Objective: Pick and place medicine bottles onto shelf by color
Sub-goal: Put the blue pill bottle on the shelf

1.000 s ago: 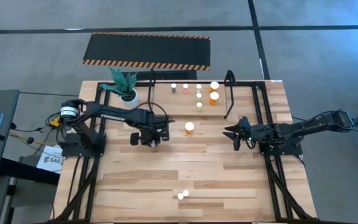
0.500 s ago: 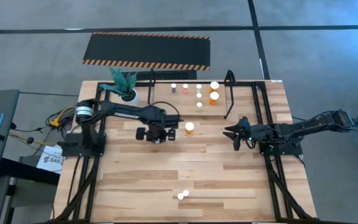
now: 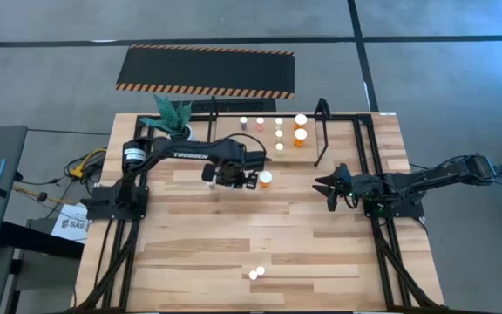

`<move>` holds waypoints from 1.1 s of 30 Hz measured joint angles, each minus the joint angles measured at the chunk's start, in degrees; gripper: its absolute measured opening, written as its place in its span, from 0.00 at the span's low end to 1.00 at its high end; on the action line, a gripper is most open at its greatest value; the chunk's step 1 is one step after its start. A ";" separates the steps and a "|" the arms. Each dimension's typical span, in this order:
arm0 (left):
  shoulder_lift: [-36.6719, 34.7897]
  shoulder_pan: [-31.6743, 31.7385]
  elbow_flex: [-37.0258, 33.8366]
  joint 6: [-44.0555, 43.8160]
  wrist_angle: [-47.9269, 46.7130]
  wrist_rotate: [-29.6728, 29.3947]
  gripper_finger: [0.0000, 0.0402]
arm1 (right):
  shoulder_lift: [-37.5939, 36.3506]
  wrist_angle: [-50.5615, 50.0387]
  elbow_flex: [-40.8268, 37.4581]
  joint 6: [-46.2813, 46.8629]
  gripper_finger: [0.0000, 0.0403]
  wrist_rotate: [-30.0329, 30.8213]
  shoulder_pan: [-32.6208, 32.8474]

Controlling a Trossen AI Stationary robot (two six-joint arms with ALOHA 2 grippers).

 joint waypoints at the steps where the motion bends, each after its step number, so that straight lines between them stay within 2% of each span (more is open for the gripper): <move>1: 0.00 0.33 0.13 0.53 0.06 -0.21 0.24 | 0.02 0.00 0.00 -0.01 0.40 0.01 0.02; 8: 0.00 3.38 2.01 7.84 0.03 -0.22 0.24 | 0.00 0.00 0.00 0.00 0.40 0.02 0.01; 14: 0.00 4.79 3.89 16.92 -0.02 -3.68 0.24 | 0.02 0.00 0.00 -0.01 0.40 0.01 0.01; 21: 0.00 5.56 6.09 22.57 -0.02 -8.67 0.24 | 0.01 0.00 0.00 0.00 0.40 0.01 0.01; 29: 0.00 4.25 6.21 23.18 -1.29 -6.57 0.24 | 0.02 0.00 0.00 -0.02 0.40 0.02 0.02; 33: 0.00 1.77 6.21 20.39 -2.10 -6.23 0.24 | 0.01 0.00 0.00 0.00 0.40 0.00 0.02</move>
